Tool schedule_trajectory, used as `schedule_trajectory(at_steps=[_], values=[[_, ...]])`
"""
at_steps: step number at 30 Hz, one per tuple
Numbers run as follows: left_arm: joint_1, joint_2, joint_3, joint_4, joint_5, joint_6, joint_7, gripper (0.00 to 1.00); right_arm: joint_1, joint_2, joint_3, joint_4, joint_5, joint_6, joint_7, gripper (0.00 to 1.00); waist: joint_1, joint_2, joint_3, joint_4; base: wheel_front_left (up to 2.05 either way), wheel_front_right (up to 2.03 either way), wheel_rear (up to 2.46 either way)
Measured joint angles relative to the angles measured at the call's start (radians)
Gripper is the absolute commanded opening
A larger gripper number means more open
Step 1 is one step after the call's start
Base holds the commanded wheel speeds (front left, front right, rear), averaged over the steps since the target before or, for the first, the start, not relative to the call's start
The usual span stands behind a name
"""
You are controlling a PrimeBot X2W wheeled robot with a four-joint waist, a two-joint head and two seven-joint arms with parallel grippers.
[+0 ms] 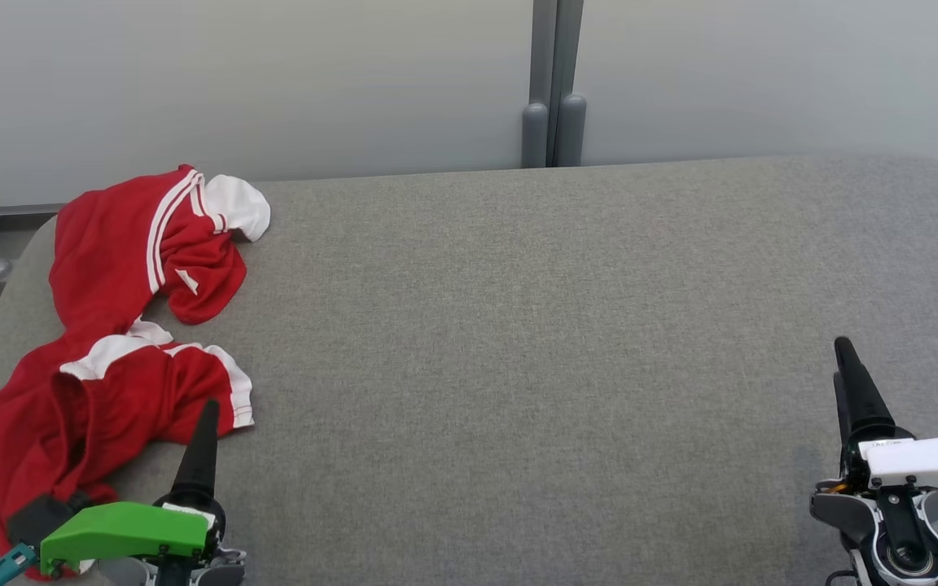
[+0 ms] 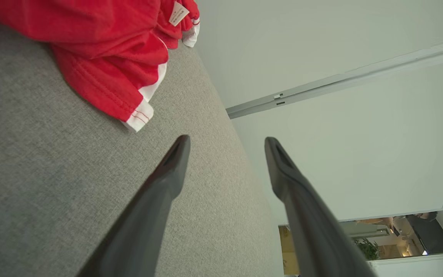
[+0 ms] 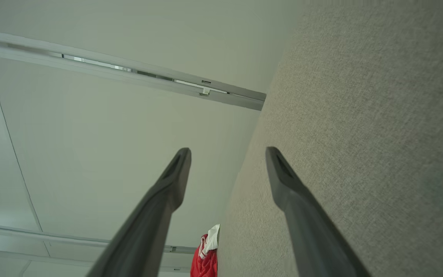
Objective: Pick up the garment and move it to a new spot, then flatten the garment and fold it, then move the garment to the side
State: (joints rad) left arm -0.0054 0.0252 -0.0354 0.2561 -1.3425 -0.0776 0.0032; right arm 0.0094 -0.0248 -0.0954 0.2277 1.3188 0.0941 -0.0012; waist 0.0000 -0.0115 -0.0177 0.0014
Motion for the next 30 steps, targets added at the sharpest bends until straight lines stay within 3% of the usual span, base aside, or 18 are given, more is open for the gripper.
schedule_trajectory(at_steps=[12,30], values=[[-0.010,0.025,-0.049,-0.072,0.267,0.040,-0.041,1.00,0.024,-0.022,0.049,-0.072,-0.283,-0.031,-0.042,1.00,0.0000,0.0000,-0.005,0.002,0.00,0.00,0.00],[0.006,0.030,-0.102,-0.111,0.580,0.087,-0.101,1.00,0.065,-0.026,0.118,-0.137,-0.573,-0.070,-0.097,1.00,0.0000,0.0000,-0.016,-0.001,0.00,0.00,0.00]])
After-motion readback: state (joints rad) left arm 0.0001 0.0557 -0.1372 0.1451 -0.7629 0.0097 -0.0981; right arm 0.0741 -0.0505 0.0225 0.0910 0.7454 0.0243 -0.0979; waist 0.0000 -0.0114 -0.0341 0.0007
